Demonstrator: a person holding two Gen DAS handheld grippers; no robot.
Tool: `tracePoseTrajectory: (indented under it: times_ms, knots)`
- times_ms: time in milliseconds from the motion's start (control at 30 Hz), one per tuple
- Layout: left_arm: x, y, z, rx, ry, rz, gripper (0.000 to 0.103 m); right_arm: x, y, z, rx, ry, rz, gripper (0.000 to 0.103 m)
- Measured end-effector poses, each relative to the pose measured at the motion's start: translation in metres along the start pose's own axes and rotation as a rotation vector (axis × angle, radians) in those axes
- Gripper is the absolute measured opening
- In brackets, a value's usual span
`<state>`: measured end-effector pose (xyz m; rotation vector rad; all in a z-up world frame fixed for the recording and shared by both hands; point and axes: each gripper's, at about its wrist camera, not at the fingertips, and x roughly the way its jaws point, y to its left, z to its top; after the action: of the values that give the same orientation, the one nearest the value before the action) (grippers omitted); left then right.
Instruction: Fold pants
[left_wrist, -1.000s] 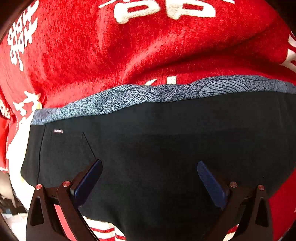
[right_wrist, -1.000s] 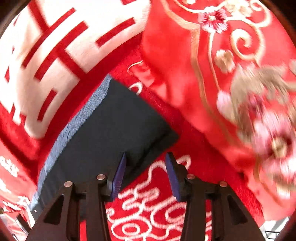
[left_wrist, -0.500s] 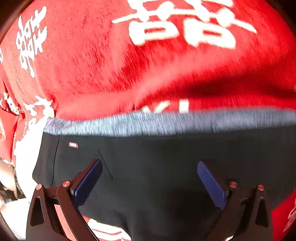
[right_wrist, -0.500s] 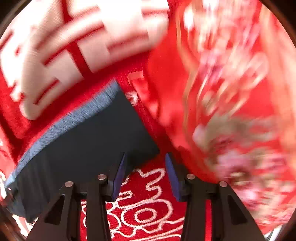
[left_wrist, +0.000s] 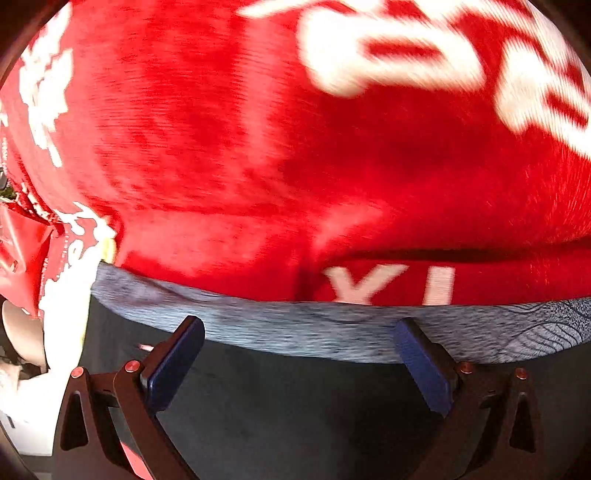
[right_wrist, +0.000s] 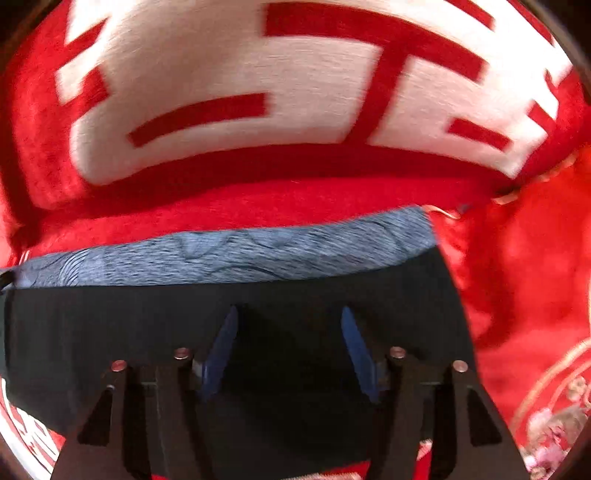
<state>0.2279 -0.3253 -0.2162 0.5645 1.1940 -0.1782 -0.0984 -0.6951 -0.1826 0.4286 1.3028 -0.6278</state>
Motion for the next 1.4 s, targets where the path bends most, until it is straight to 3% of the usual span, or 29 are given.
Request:
tracePoseTrajectory:
  times_ms: [67, 167, 300, 367, 467, 567, 667, 733, 833, 867, 933, 1000, 1100, 1233, 1333, 1400]
  knots:
    - [-0.004, 0.026, -0.003, -0.013, -0.002, 0.016, 0.103, -0.01, -0.002, 0.004, 0.023, 0.013, -0.007, 0.062]
    - [0.001, 0.068, -0.01, -0.035, 0.002, 0.075, 0.103, -0.033, 0.011, -0.011, -0.024, 0.004, 0.057, 0.062]
    - [0.029, 0.115, -0.024, -0.11, 0.066, 0.133, 0.103, -0.054, 0.066, -0.034, -0.117, 0.012, 0.194, 0.062]
    - [0.049, 0.129, -0.026, -0.153, 0.093, 0.107, 0.103, -0.061, 0.101, -0.042, -0.176, 0.003, 0.244, 0.062]
    - [0.042, 0.123, -0.026, -0.147, 0.053, 0.105, 0.103, -0.062, 0.149, -0.041, -0.268, -0.007, 0.304, 0.062]
    - [0.015, 0.101, -0.037, -0.033, 0.043, 0.053, 0.103, -0.072, 0.196, -0.062, -0.3, -0.011, 0.341, 0.062]
    - [-0.024, 0.061, -0.069, 0.098, 0.013, -0.042, 0.103, -0.065, 0.246, -0.07, -0.304, -0.026, 0.305, 0.062]
    - [-0.036, 0.037, -0.095, 0.175, 0.004, -0.103, 0.103, -0.059, 0.256, -0.071, -0.303, -0.04, 0.256, 0.062]
    - [-0.036, 0.005, -0.139, 0.275, -0.002, -0.073, 0.103, -0.043, 0.25, -0.09, -0.324, -0.012, 0.145, 0.062]
    - [-0.044, 0.003, -0.149, 0.265, -0.071, -0.044, 0.103, -0.032, 0.247, -0.099, -0.324, 0.036, 0.127, 0.061]
    - [-0.05, 0.002, -0.16, 0.297, -0.127, -0.011, 0.103, -0.035, 0.243, -0.112, -0.334, -0.031, 0.141, 0.062]
    - [-0.056, 0.006, -0.157, 0.311, -0.096, -0.039, 0.103, -0.041, 0.241, -0.115, -0.332, -0.01, 0.137, 0.063]
    - [-0.07, 0.023, -0.15, 0.269, -0.021, -0.137, 0.103, -0.053, 0.231, -0.113, -0.283, 0.025, 0.157, 0.063]
    - [-0.103, 0.029, -0.148, 0.272, -0.009, -0.184, 0.103, -0.081, 0.209, -0.121, -0.212, 0.059, 0.179, 0.064]
    - [-0.135, 0.021, -0.15, 0.269, 0.009, -0.217, 0.103, -0.106, 0.186, -0.132, -0.138, 0.099, 0.213, 0.077]
    - [-0.152, 0.021, -0.151, 0.263, 0.009, -0.241, 0.103, -0.125, 0.174, -0.141, -0.099, 0.108, 0.213, 0.078]
